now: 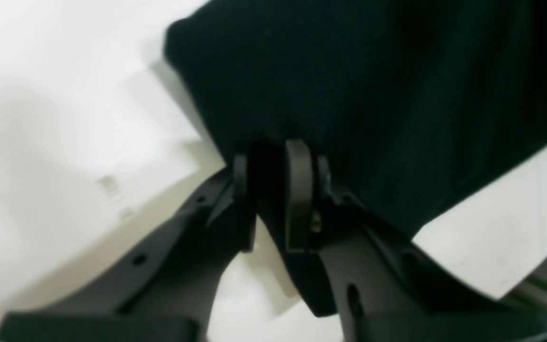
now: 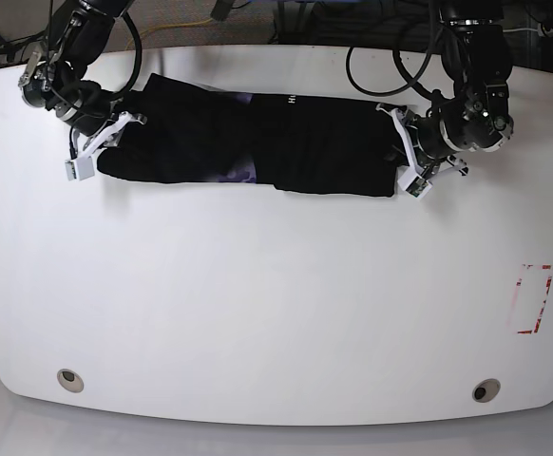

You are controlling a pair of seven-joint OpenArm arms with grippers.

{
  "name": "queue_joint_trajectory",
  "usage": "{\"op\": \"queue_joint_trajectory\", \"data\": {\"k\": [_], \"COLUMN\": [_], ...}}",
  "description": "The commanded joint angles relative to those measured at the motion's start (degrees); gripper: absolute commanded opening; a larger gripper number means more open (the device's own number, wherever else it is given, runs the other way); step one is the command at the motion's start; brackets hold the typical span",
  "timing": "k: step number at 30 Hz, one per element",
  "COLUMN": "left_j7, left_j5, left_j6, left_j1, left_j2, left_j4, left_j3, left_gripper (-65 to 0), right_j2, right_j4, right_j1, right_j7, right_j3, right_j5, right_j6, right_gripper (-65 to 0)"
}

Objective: Fold the T-shirt properly
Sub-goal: 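Fold the strip in half with the right gripper toward the left gripper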

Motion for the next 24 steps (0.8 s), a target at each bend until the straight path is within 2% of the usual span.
{"op": "queue_joint_trajectory", "data": {"k": [1,3,5,9,14,16,19,24], "left_j7": [-0.85,-0.85,-0.85,-0.85,-0.85,-0.85,-0.85,-0.94], "left_j5": [-0.87,-0.87,-0.87,-0.87,-0.78,-0.78,-0.78,-1.04], "left_j6": [-0.08,-0.08,-0.08,-0.08,-0.03,0.84,1.11,1.02], "left_j1": [-0.46,-0.46,-0.72,-0.46,-0.46,-0.37,0.42,1.39], "left_j2": [-0.16,-0.07,0.54,2.39,4.59,5.03,5.2,5.12], "left_j4": [0.83,0.83,0.74,1.09,0.74,0.74,0.74,1.27], "left_j3": [0.45,0.62,0.62,0.62,0.62,0.71,0.88,3.26], "left_gripper": [-56.9,-56.9,-56.9,-56.9,-56.9,-56.9,-56.9,-56.9], "right_j2": [0.24,0.07,-1.43,-3.1,-4.24,-5.82,-7.93,-8.37], "right_j4": [4.42,6.71,8.99,11.45,11.72,11.54,11.37,11.28], "right_j1": [0.54,0.63,0.89,0.63,0.98,0.98,1.25,3.27], "right_j7": [-0.1,-1.5,-2.29,-2.56,-2.47,-2.21,-0.97,3.77], "right_j3": [-1.02,-2.25,-3.66,-6.3,-13.68,-16.41,-20.71,-29.07], "right_j5": [1.28,1.37,1.9,7.08,13.68,14.56,13.76,7.96], "right_j6": [-1.14,-1.23,-1.14,-1.23,-1.32,-1.32,-1.32,-1.32], "right_gripper": [-65.0,-65.0,-65.0,-65.0,-65.0,-65.0,-65.0,-65.0]}}
